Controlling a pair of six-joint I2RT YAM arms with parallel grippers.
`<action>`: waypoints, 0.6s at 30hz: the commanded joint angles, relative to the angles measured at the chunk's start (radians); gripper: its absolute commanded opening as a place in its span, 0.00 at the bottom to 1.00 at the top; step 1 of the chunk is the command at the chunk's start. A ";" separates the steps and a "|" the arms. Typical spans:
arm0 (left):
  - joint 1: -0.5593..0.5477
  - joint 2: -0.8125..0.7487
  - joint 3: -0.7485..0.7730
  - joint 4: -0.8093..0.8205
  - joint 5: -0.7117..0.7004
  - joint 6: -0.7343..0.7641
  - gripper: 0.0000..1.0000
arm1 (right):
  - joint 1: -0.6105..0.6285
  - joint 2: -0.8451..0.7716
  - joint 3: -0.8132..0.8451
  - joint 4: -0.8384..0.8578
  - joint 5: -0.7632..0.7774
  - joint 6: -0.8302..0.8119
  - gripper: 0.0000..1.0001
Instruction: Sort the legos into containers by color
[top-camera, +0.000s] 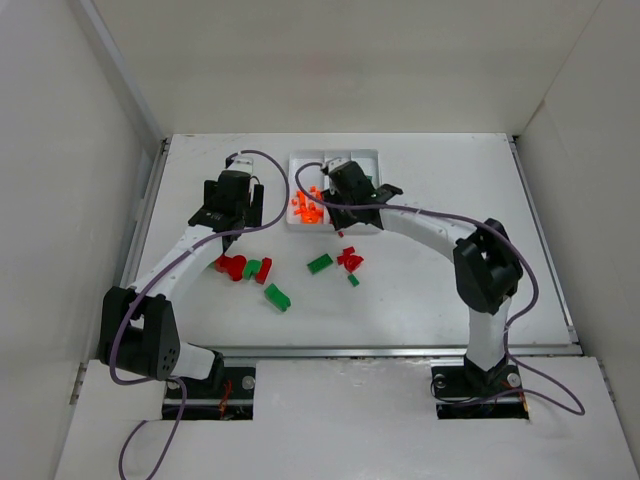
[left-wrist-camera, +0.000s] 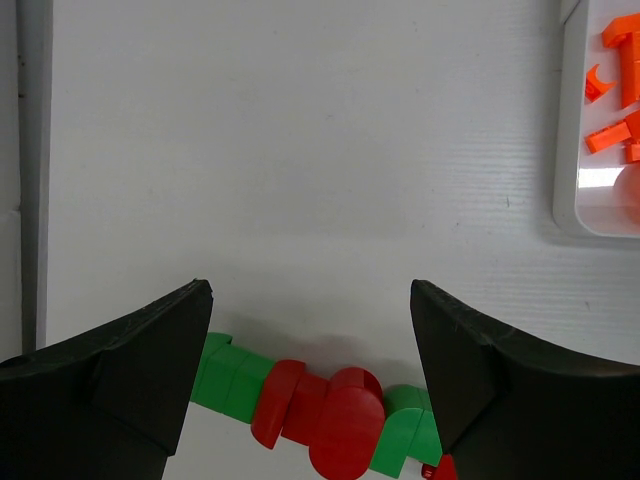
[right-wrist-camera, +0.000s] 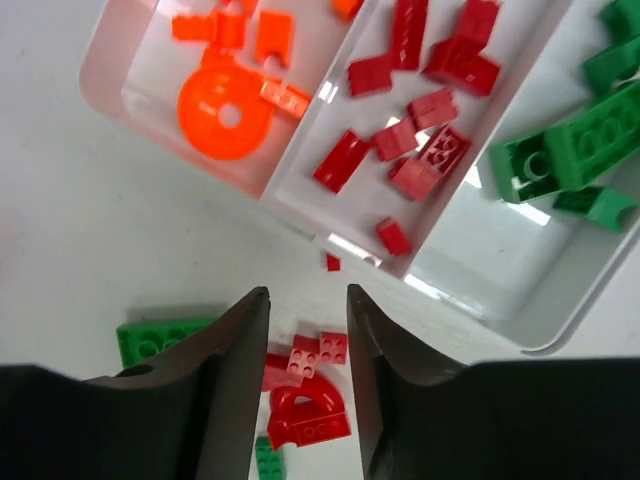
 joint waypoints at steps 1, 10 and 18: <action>-0.002 -0.012 -0.001 0.017 -0.017 0.003 0.77 | -0.008 -0.024 -0.089 0.087 -0.070 0.045 0.40; -0.002 -0.012 -0.001 0.017 -0.017 0.003 0.77 | -0.008 0.059 -0.056 0.064 -0.042 0.055 0.41; -0.002 -0.012 -0.001 0.017 -0.017 0.003 0.77 | -0.008 0.131 -0.036 0.064 -0.022 0.055 0.45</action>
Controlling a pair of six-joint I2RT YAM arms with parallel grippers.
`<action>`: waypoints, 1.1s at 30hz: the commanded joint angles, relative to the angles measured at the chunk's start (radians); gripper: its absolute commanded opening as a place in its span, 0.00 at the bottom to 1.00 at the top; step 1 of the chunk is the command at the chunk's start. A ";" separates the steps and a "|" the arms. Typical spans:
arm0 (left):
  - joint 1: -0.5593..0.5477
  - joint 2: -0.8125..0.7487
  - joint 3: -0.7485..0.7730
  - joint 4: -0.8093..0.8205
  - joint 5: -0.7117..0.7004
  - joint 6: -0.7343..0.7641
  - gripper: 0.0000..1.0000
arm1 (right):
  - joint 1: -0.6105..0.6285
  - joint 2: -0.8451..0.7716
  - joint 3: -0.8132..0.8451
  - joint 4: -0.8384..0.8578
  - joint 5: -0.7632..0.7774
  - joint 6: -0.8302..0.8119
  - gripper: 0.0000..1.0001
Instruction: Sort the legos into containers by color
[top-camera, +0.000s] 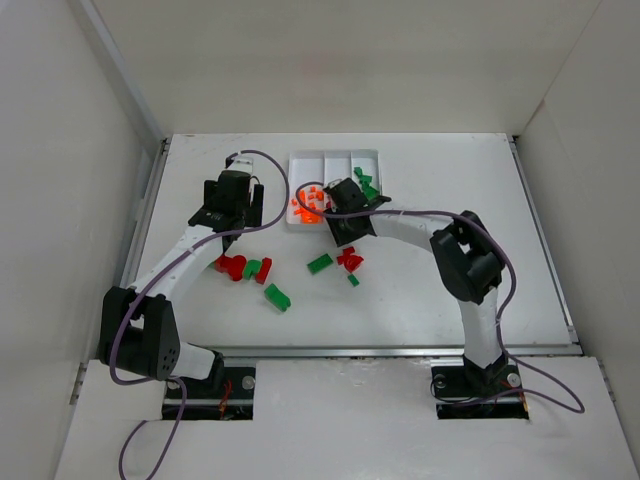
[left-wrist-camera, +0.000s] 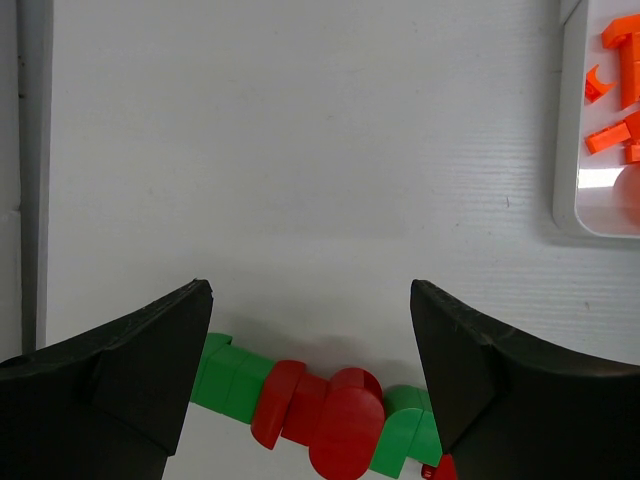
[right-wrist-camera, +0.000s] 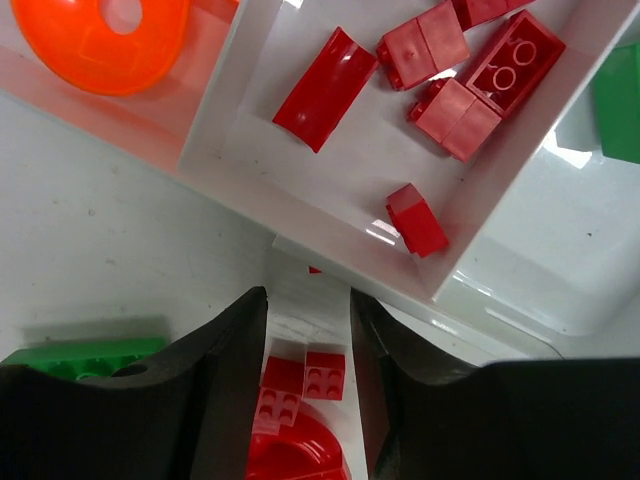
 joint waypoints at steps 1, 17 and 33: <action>-0.002 -0.012 -0.001 0.015 -0.017 0.002 0.77 | -0.001 0.018 0.047 0.031 0.015 0.012 0.45; -0.002 -0.012 -0.001 0.015 -0.026 0.002 0.77 | 0.008 0.046 0.081 0.020 0.044 -0.003 0.00; -0.002 -0.023 -0.011 0.015 -0.035 0.011 0.78 | -0.036 0.167 0.461 -0.046 0.182 0.026 0.00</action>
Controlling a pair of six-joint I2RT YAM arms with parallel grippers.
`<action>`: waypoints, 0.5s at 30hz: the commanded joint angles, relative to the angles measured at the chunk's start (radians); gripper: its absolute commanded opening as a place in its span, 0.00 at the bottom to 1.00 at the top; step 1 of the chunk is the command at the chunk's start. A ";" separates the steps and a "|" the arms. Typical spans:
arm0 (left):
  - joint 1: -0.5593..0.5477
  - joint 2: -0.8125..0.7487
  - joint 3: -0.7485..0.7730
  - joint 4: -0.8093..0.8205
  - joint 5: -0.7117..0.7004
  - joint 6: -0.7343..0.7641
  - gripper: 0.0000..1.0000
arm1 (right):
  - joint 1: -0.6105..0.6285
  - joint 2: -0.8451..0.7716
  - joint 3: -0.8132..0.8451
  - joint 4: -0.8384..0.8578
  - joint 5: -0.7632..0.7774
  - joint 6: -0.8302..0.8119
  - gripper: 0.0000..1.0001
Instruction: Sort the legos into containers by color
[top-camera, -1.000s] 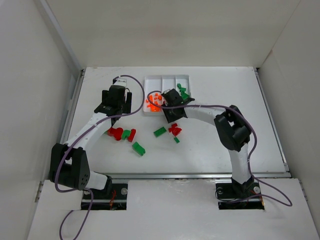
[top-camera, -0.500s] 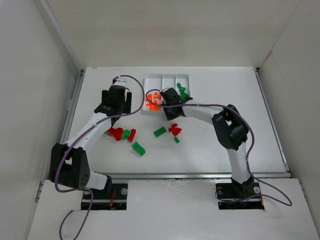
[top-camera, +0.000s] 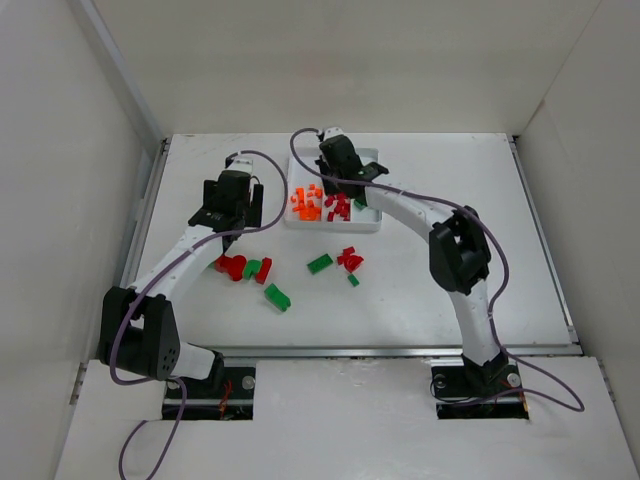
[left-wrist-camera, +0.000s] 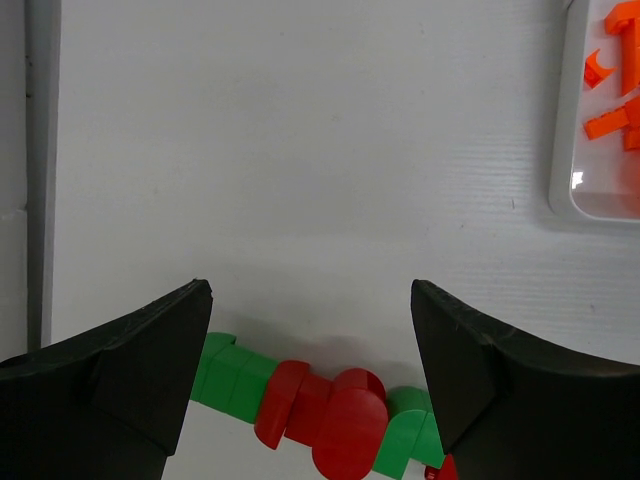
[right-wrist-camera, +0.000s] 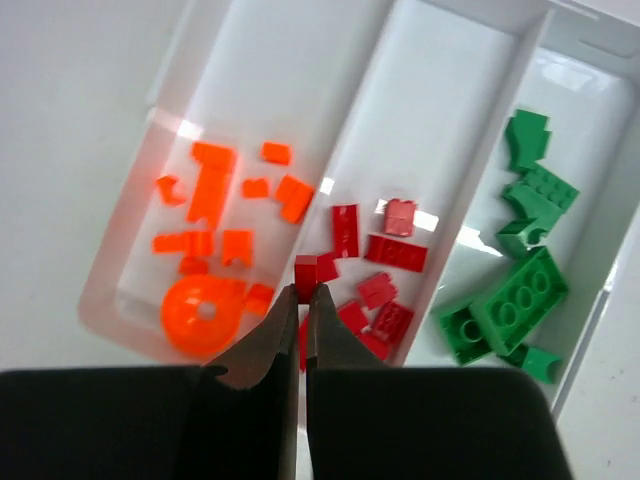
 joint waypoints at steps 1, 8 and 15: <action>-0.002 -0.023 -0.011 0.012 -0.025 0.012 0.78 | -0.016 0.071 0.063 -0.076 0.060 0.026 0.03; -0.002 -0.023 -0.011 0.022 -0.025 0.012 0.78 | -0.025 0.083 0.096 -0.087 0.059 0.017 0.58; -0.002 -0.023 -0.011 0.022 -0.025 0.012 0.78 | -0.025 -0.013 0.044 -0.084 0.025 -0.032 0.69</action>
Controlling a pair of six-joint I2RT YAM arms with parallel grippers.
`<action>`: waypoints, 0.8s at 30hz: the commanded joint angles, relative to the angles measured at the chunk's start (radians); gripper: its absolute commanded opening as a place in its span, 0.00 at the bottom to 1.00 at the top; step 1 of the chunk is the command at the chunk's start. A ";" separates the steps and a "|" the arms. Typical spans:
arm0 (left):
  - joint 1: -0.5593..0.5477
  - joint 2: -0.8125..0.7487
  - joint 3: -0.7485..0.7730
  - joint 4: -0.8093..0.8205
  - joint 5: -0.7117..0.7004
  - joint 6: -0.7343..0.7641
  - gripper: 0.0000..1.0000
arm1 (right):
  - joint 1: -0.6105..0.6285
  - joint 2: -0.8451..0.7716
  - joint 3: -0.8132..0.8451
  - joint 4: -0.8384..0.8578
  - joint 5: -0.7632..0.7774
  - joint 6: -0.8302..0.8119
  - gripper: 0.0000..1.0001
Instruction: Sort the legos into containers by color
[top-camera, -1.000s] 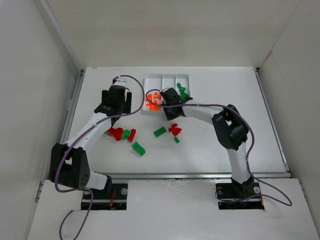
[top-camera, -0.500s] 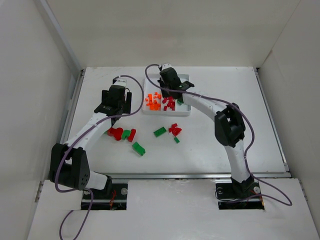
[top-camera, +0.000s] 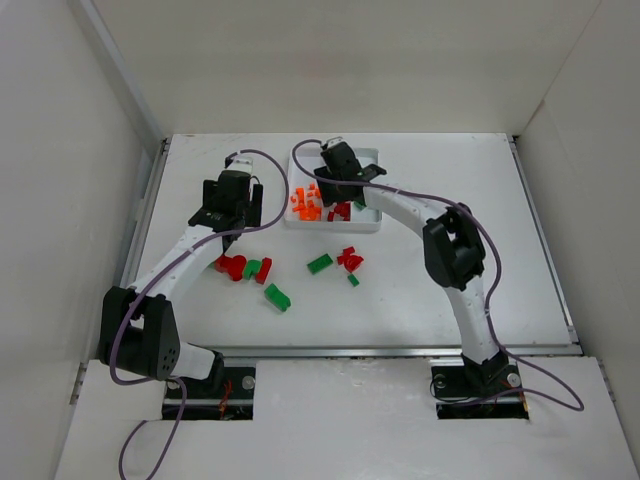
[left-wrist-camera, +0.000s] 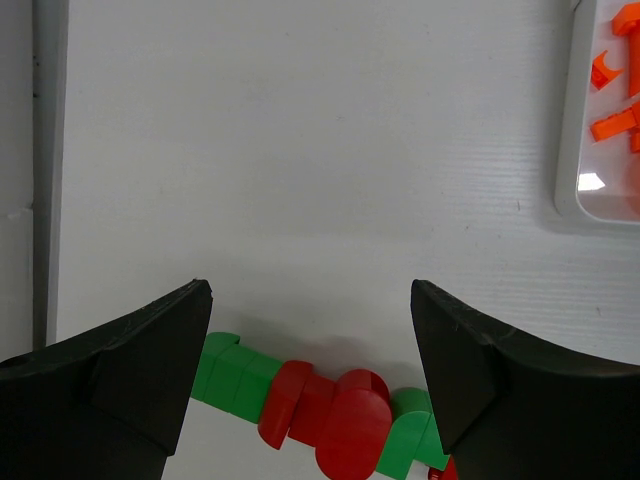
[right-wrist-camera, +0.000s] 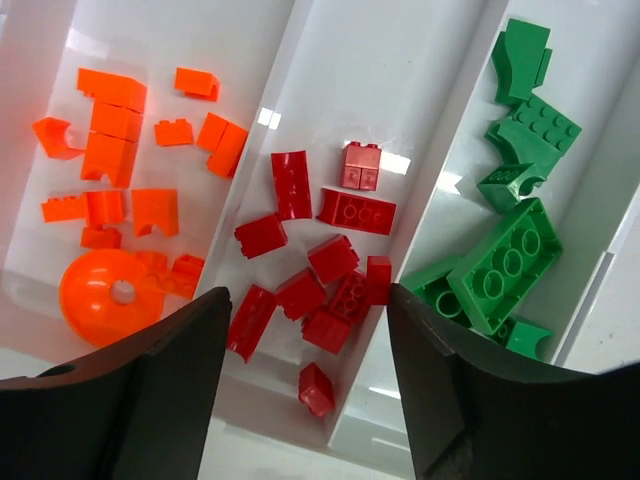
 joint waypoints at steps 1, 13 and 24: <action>-0.002 -0.023 -0.010 0.022 -0.014 0.005 0.78 | 0.008 -0.124 -0.023 0.050 -0.036 -0.031 0.70; -0.002 -0.034 -0.010 0.022 -0.004 0.005 0.78 | 0.008 -0.080 0.009 -0.026 -0.077 -0.059 0.65; -0.002 -0.024 -0.010 0.022 -0.005 0.005 0.78 | 0.018 -0.397 -0.459 0.031 -0.220 -0.126 0.65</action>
